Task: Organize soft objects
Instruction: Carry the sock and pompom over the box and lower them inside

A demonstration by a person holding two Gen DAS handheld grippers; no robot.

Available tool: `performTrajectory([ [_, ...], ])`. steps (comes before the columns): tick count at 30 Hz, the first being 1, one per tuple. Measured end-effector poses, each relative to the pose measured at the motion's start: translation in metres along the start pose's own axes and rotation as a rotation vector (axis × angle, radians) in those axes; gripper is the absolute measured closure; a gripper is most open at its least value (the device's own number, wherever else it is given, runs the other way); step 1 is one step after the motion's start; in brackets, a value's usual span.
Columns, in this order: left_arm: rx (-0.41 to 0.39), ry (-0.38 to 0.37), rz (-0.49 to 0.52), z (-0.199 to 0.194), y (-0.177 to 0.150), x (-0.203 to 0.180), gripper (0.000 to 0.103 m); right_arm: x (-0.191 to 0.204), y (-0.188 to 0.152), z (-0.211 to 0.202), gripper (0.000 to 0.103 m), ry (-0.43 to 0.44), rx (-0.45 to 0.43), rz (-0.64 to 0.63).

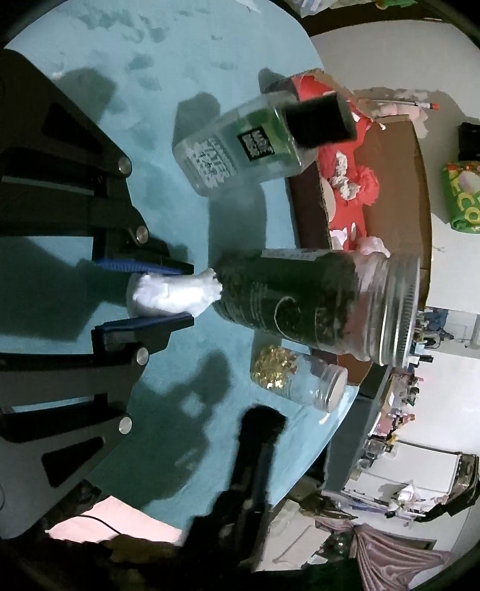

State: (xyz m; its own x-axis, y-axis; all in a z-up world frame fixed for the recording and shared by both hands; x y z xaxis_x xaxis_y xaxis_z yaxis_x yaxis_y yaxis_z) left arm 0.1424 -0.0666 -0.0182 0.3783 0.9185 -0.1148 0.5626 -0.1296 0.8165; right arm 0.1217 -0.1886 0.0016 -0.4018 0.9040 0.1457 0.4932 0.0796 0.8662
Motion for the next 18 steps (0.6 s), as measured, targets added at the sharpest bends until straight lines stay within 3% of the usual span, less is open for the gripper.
performTrajectory([
  [5, -0.013, 0.005, 0.014, -0.005, -0.003, -0.004, 0.084, 0.031, -0.018, 0.013, 0.080, 0.032, 0.025, -0.019],
  [18, -0.027, -0.011, 0.004, -0.010, -0.006, -0.006, 0.084, 0.030, -0.022, 0.021, 0.080, 0.026, 0.036, -0.019],
])
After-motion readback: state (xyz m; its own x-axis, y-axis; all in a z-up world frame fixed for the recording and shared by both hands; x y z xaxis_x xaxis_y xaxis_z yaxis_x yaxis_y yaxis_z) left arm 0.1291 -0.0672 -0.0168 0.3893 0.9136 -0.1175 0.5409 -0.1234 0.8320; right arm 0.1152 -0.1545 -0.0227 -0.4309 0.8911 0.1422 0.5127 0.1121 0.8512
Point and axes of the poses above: each gripper's, at about its wrist camera, not at the fingertips, and z roughly the way its jaws point, x to its left, y to its top, the point moved 9 cm from there along z, roughly the way its jaws point, and after that the axes turned 10 degrees about -x, right-handed, at the moved point
